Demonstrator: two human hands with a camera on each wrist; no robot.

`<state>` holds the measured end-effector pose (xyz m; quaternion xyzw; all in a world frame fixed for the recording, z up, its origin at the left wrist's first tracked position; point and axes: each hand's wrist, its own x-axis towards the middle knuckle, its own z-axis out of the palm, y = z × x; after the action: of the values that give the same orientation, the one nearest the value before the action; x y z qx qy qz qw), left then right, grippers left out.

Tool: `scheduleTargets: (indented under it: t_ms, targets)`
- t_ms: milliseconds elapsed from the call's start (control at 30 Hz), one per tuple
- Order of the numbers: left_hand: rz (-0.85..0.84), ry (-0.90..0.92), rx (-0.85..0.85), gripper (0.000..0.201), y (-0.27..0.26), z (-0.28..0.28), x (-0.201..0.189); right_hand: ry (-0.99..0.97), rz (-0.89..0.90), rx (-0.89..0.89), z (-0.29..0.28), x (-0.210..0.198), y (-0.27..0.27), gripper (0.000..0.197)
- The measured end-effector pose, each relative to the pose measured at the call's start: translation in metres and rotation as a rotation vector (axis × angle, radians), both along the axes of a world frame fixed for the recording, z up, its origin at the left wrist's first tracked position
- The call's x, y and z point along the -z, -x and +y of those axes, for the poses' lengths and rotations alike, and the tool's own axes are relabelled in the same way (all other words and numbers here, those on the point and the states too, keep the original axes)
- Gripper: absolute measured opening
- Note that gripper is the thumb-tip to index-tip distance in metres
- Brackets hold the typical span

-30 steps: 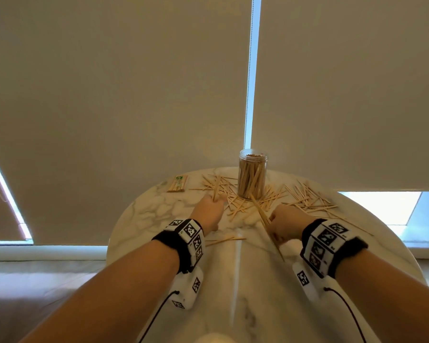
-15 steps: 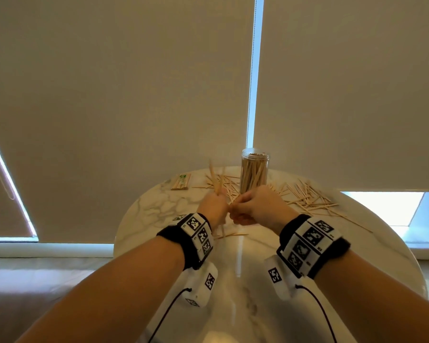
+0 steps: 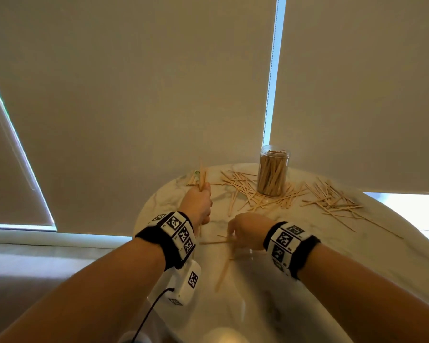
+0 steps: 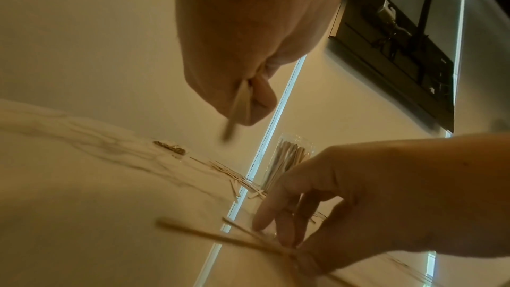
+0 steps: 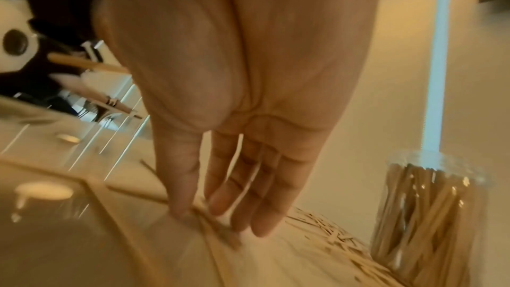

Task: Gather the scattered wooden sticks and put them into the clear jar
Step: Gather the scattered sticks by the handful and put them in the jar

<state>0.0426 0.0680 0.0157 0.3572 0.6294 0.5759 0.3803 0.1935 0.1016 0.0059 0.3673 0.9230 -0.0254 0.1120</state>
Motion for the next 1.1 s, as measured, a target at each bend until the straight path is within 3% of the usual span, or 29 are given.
scheduleTargets:
  t_ms: [100,300,433,600,700,800,933,1100]
  targets:
    - [0.017,0.043,0.014,0.031,-0.001,-0.001,0.003,-0.039,0.033,-0.022,0.0,0.001,0.0,0.025]
    - [0.071,0.171,0.181,0.028,-0.011,-0.011,0.003,-0.063,-0.083,0.02,0.005,0.002,-0.007,0.025]
    - [0.31,0.264,0.354,0.024,-0.008,-0.016,0.009,-0.063,-0.147,0.111,0.013,-0.001,-0.023,0.032]
    - [0.628,0.442,0.429,0.033,-0.011,-0.015,0.018,0.087,0.024,0.24,0.022,-0.015,-0.06,0.034]
    - [0.824,0.532,0.431,0.026,-0.021,-0.019,0.013,0.208,0.051,0.197,0.006,-0.024,-0.071,0.029]
    - [1.009,0.576,0.435,0.034,-0.034,-0.021,0.013,0.258,0.01,0.118,-0.016,-0.02,-0.071,0.027]
    - [1.036,0.57,0.459,0.044,-0.046,-0.022,0.026,0.202,-0.066,0.059,-0.033,-0.009,-0.066,0.027]
    - [1.091,0.527,0.468,0.035,-0.059,-0.025,0.026,0.11,-0.085,0.063,-0.035,-0.005,-0.066,0.025]
